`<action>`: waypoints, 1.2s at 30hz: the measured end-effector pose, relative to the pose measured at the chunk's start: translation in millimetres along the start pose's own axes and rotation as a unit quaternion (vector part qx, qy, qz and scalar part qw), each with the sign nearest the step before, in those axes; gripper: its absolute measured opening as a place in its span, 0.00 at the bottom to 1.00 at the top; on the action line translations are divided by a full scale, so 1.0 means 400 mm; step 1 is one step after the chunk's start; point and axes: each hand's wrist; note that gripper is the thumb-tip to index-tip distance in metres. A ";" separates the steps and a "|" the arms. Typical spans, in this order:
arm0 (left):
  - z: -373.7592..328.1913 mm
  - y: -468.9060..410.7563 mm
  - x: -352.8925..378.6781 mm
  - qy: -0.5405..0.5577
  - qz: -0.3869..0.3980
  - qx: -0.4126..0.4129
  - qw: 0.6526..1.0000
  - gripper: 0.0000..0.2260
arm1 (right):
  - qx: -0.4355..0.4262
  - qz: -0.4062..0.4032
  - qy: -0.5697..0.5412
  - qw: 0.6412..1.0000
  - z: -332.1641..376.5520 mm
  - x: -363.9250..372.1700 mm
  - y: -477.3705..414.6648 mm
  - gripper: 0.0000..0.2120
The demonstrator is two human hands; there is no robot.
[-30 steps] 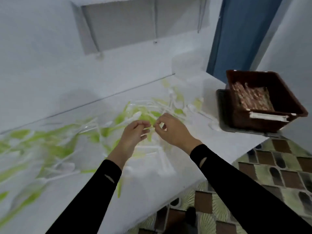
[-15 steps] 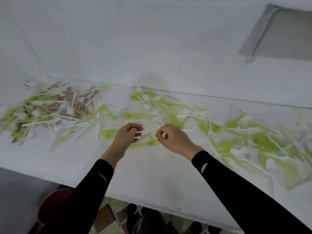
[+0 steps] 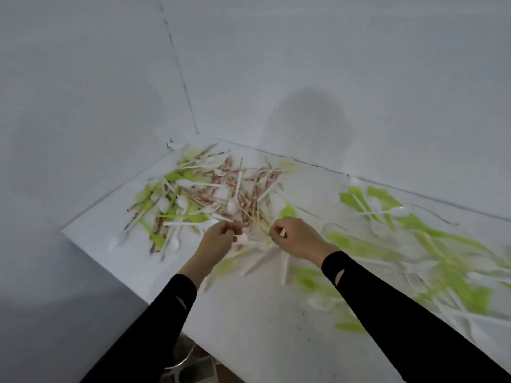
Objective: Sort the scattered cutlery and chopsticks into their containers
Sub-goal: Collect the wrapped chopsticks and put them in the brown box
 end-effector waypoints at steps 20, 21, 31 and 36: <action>-0.017 -0.482 -0.055 -0.261 0.122 0.306 0.908 0.16 | -0.132 -0.018 0.286 0.949 -0.049 0.095 -0.375 0.35; -0.027 -0.488 -0.053 -0.267 0.168 0.296 0.902 0.15 | -0.156 -0.011 0.295 0.943 -0.054 0.098 -0.384 0.34; 0.014 -0.482 -0.044 -0.327 0.307 0.350 0.823 0.13 | -0.227 -0.100 0.277 0.928 -0.139 0.040 -0.387 0.10; -0.005 -0.505 -0.054 -0.430 0.278 0.479 0.713 0.10 | -0.218 -0.076 0.283 0.931 -0.157 0.029 -0.374 0.15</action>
Point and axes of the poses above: each hand's wrist, its own y-axis away from the middle knuckle, its own x-axis out of the palm, z = x × y
